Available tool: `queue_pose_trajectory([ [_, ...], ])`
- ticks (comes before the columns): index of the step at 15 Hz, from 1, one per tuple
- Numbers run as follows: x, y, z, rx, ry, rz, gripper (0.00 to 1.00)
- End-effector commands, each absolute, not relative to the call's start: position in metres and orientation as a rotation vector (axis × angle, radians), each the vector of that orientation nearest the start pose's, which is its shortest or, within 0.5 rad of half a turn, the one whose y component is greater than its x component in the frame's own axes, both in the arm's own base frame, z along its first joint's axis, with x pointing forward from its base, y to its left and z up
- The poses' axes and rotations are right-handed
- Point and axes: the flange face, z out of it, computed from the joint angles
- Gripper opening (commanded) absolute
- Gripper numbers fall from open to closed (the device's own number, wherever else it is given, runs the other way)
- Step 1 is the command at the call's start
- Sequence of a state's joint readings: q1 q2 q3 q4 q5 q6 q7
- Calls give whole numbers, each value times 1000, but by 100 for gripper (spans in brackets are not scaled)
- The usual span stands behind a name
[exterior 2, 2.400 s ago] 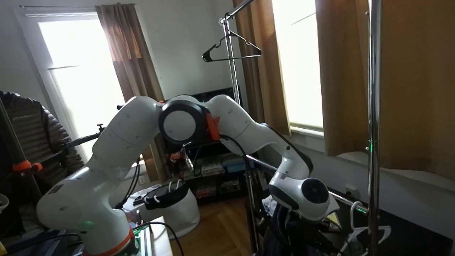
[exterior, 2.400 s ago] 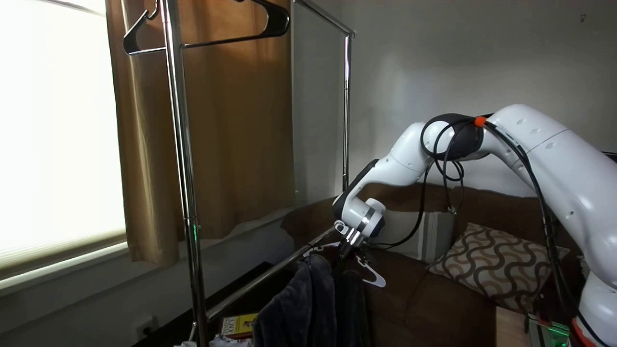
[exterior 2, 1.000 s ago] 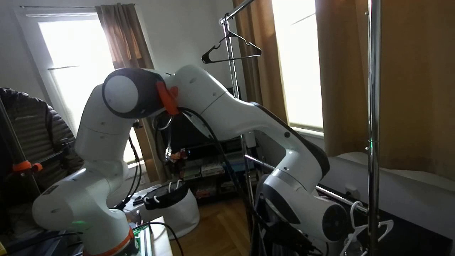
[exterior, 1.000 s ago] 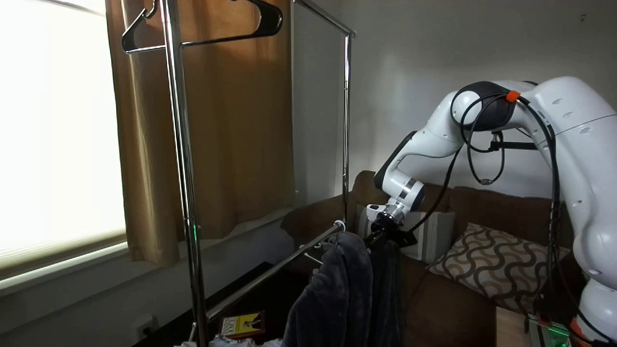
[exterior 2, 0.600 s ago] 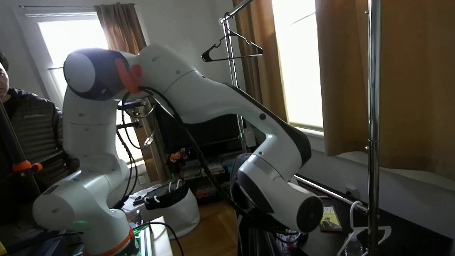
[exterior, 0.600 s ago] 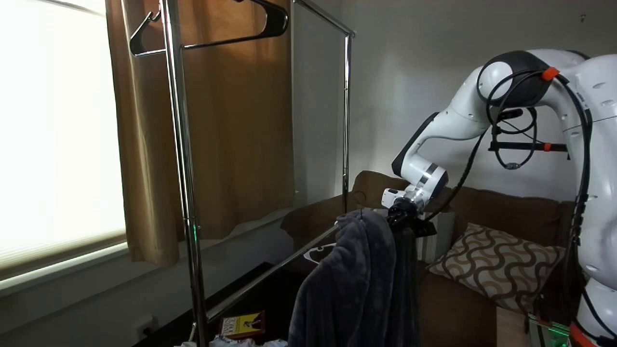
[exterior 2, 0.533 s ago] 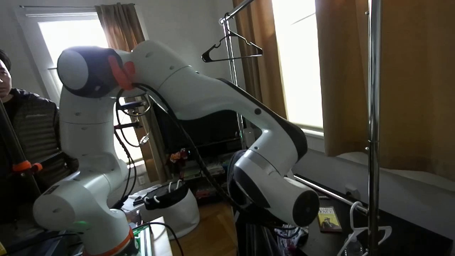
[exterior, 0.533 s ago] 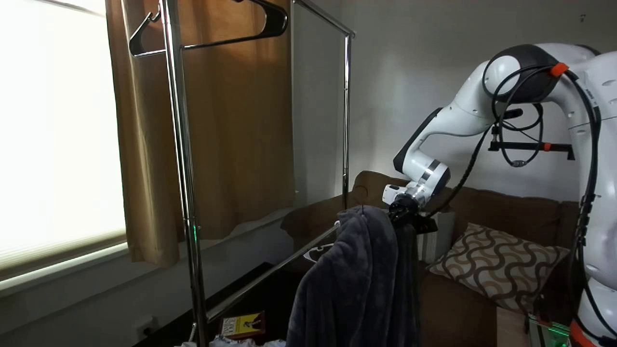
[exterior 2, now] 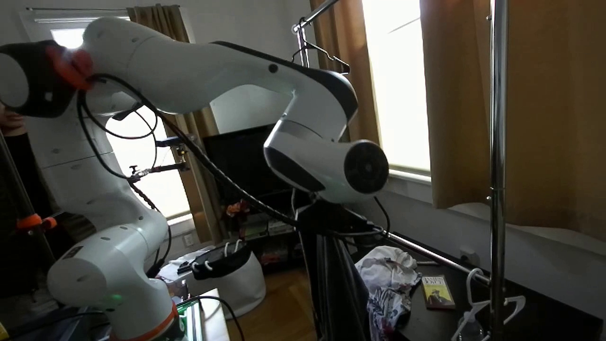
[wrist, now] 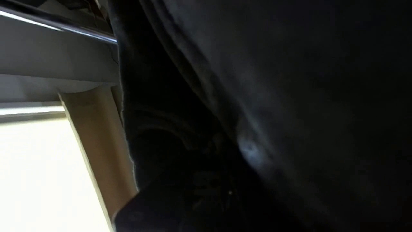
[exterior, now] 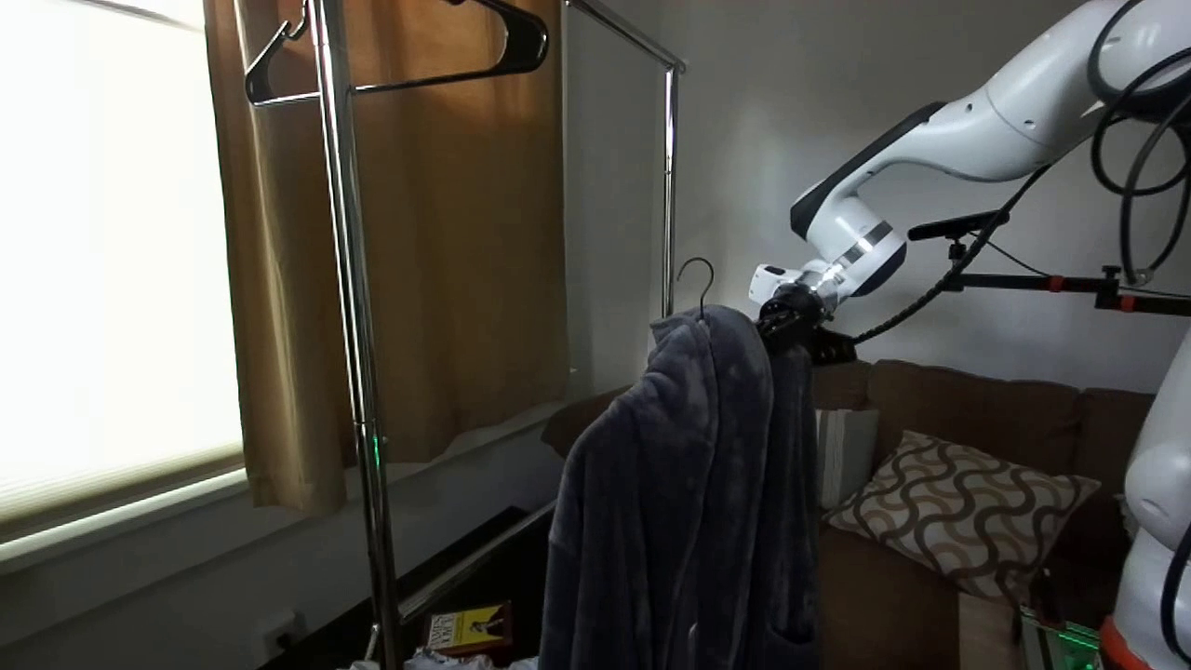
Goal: Hang the rob on the top railing
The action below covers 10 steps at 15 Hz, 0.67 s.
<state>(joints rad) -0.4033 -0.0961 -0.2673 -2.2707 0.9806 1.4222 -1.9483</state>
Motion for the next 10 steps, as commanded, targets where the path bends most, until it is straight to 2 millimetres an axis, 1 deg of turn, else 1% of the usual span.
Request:
queue_pose_trajectory([
  [1,400,-192,429,-1802,-1017,-920,7],
  [2,397,-188,442,-1817,-1027,-923,2],
  [3,396,-184,447,-1813,-1042,-942,2],
  [4,392,-183,464,-1798,-1046,-999,2],
  [5,390,-184,472,-1796,-1035,-1030,2],
  [6,383,-185,497,-1806,-1014,-1064,2],
  [7,381,-186,510,-1805,-1008,-1089,2],
  [8,375,-186,532,-1805,-999,-1137,2],
  [9,374,-188,548,-1808,-985,-1180,2],
  [10,373,-188,568,-1813,-962,-1224,2],
])
